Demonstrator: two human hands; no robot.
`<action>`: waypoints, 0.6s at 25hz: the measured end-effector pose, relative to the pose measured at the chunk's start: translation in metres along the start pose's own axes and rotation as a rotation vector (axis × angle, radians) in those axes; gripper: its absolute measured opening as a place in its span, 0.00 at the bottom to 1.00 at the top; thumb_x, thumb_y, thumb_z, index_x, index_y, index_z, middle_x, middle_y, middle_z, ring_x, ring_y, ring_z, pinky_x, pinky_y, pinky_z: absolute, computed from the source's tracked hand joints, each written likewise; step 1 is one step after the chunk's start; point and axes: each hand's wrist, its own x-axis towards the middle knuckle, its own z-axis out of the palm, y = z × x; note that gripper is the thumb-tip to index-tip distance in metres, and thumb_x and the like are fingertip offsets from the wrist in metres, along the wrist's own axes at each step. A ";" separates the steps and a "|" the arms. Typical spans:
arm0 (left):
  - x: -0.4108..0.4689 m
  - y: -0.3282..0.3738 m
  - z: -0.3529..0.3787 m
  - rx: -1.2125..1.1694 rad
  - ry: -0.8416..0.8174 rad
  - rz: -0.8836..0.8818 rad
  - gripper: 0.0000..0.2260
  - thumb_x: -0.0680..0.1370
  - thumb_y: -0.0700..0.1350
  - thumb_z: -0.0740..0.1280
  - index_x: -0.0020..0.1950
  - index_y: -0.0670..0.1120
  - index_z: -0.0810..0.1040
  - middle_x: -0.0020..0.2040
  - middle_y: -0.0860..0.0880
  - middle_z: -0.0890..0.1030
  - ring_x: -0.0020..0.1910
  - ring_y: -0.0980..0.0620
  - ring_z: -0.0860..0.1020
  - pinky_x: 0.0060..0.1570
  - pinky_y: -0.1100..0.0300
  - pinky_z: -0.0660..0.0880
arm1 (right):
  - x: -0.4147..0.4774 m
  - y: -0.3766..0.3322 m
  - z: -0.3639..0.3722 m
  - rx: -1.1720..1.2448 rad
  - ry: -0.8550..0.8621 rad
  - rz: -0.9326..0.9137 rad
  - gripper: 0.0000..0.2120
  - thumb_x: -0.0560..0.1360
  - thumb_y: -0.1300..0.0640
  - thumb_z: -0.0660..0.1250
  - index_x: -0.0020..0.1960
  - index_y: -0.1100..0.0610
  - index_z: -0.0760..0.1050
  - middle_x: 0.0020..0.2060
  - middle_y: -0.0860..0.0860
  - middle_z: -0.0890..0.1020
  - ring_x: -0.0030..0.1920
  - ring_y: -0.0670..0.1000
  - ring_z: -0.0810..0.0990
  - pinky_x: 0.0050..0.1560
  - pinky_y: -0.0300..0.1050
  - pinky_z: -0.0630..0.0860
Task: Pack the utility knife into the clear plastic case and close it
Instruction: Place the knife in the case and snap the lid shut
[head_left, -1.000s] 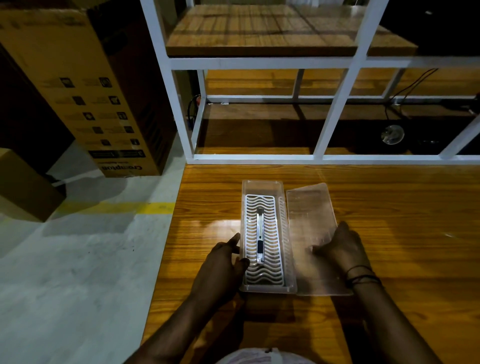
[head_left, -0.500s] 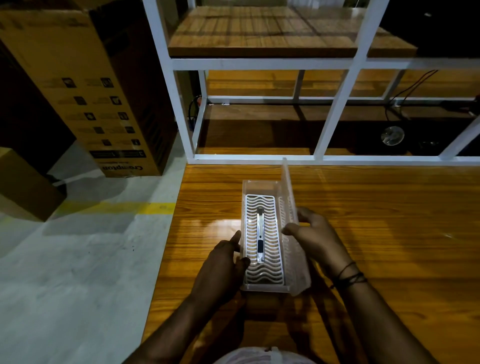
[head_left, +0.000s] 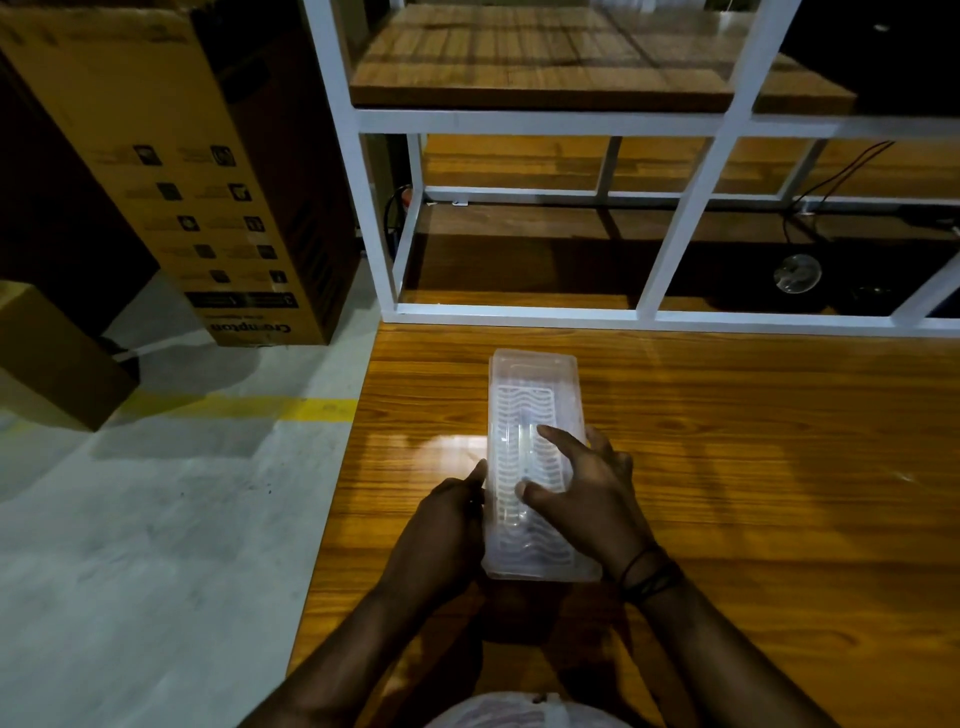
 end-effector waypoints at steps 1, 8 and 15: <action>0.001 -0.003 0.000 -0.019 0.001 -0.013 0.15 0.84 0.39 0.62 0.70 0.41 0.77 0.61 0.39 0.82 0.56 0.44 0.83 0.57 0.50 0.81 | -0.001 0.000 0.003 -0.037 0.008 -0.019 0.36 0.69 0.42 0.73 0.75 0.40 0.65 0.77 0.55 0.61 0.73 0.60 0.59 0.70 0.52 0.64; 0.002 -0.006 0.019 -0.156 0.118 -0.062 0.18 0.86 0.51 0.58 0.77 0.52 0.71 0.66 0.46 0.81 0.61 0.50 0.80 0.60 0.49 0.80 | 0.003 0.013 0.017 0.076 0.121 -0.063 0.27 0.76 0.54 0.69 0.74 0.50 0.69 0.77 0.56 0.64 0.76 0.60 0.63 0.73 0.55 0.66; 0.001 -0.005 0.041 -0.165 0.164 -0.081 0.26 0.84 0.62 0.51 0.81 0.56 0.59 0.67 0.47 0.82 0.61 0.48 0.83 0.58 0.46 0.82 | 0.001 0.027 0.031 0.062 0.235 -0.104 0.24 0.81 0.56 0.60 0.77 0.49 0.63 0.59 0.54 0.71 0.45 0.50 0.76 0.41 0.43 0.76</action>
